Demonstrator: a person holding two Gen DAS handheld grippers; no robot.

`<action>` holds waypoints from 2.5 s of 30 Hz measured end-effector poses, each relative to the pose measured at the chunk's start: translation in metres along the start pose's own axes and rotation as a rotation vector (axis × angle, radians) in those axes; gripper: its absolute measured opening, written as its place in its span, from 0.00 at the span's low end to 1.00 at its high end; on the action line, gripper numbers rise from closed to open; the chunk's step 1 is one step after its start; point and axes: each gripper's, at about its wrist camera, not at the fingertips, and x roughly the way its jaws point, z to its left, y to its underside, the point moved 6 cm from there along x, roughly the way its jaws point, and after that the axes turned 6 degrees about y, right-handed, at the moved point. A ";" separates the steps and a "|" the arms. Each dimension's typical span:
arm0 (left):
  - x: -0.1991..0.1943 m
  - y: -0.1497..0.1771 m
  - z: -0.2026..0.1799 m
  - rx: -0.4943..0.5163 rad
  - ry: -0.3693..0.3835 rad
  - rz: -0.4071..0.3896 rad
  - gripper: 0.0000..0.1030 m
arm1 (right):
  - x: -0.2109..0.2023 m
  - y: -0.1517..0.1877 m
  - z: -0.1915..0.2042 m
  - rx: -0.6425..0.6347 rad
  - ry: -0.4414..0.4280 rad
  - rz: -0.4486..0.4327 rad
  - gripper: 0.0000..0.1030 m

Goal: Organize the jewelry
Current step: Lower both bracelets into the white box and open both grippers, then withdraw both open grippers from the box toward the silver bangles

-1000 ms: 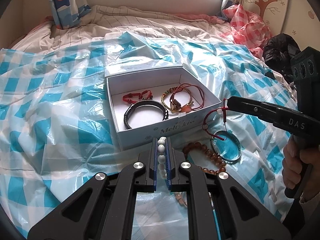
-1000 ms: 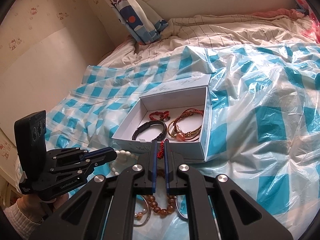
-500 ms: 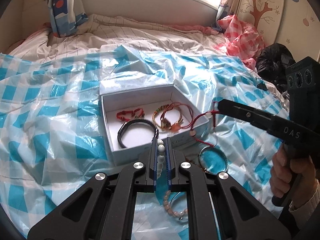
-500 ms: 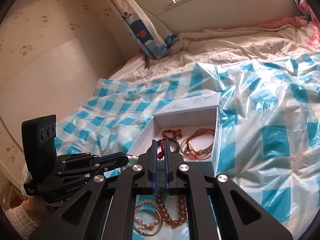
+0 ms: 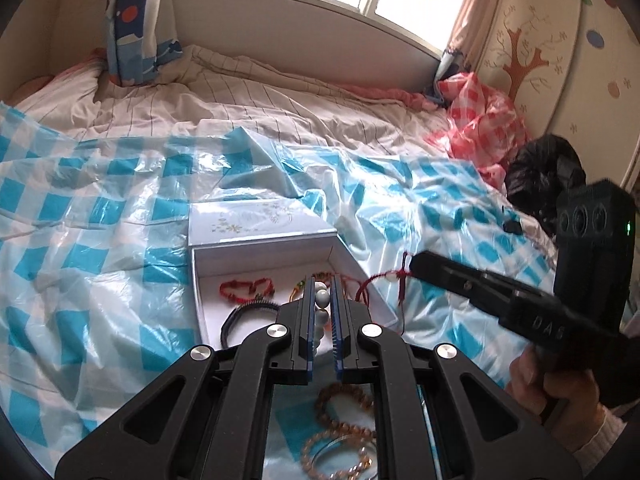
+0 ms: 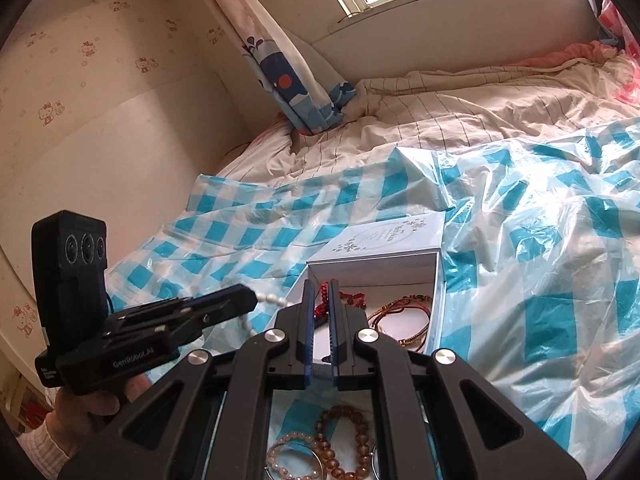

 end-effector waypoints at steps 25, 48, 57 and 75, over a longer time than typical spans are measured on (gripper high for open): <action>0.051 0.026 0.056 -0.062 -0.233 0.134 0.25 | 0.073 0.016 -0.036 -0.047 0.190 0.140 0.37; 0.005 0.101 0.002 0.114 -0.147 0.245 0.38 | 0.007 0.022 -0.015 -0.156 0.251 0.153 0.42; 0.022 0.133 -0.015 0.235 -0.153 0.332 0.38 | -0.005 0.061 -0.026 -0.191 0.329 0.283 0.42; 0.015 0.119 0.011 0.084 -0.087 0.274 0.05 | 0.031 0.105 -0.054 -0.152 0.395 0.447 0.42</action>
